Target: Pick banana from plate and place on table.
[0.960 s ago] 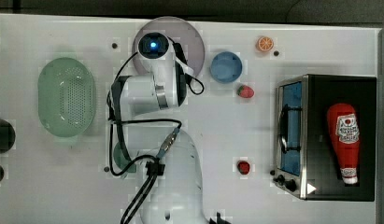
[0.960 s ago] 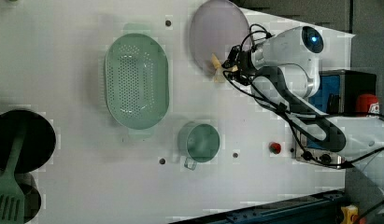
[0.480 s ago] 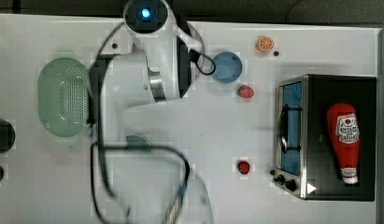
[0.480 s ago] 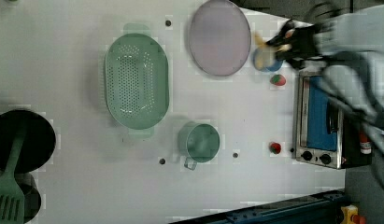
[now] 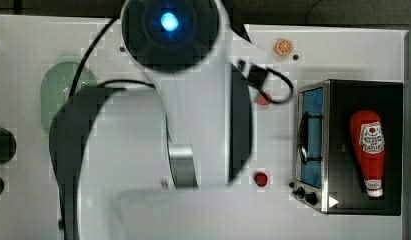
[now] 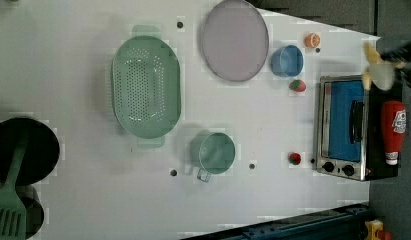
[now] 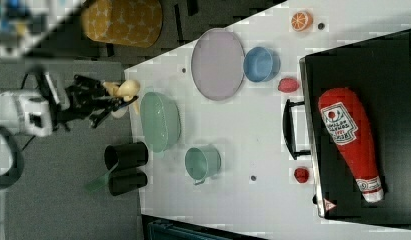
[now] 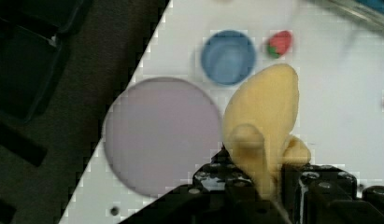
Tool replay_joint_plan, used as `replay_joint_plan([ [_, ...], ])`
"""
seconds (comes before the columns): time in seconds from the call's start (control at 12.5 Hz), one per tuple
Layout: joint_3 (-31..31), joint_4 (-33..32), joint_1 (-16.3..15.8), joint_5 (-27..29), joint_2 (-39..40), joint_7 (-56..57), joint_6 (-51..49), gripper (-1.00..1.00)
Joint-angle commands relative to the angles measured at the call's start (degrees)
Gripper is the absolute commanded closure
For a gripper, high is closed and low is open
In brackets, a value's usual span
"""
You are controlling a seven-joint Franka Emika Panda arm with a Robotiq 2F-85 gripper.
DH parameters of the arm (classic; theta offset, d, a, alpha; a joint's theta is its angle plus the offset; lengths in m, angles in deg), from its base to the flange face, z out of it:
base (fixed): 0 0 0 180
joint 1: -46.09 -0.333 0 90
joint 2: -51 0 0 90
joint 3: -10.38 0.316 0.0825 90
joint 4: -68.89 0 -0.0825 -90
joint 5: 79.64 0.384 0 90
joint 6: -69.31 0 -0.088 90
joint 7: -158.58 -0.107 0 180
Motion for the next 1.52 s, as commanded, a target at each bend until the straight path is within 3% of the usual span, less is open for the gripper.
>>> replay_joint_plan([
  [0.08,-1.9,-11.2,1.4,0.8,-0.2,2.7,-1.9,0.51],
  [0.4,-4.3,-26.8,1.6,0.8,-6.6,2.7,5.5,0.51],
  [0.72,-5.1,-39.3,1.6,0.8,-4.8,2.5,21.8,0.51],
  [0.96,-5.1,-43.3,1.6,0.8,-0.7,2.4,31.8,0.51],
  [1.04,-5.1,-43.5,1.6,0.8,0.7,2.4,33.3,0.42],
  [1.52,-4.8,-43.1,1.5,0.8,3.0,2.4,36.1,-0.92],
])
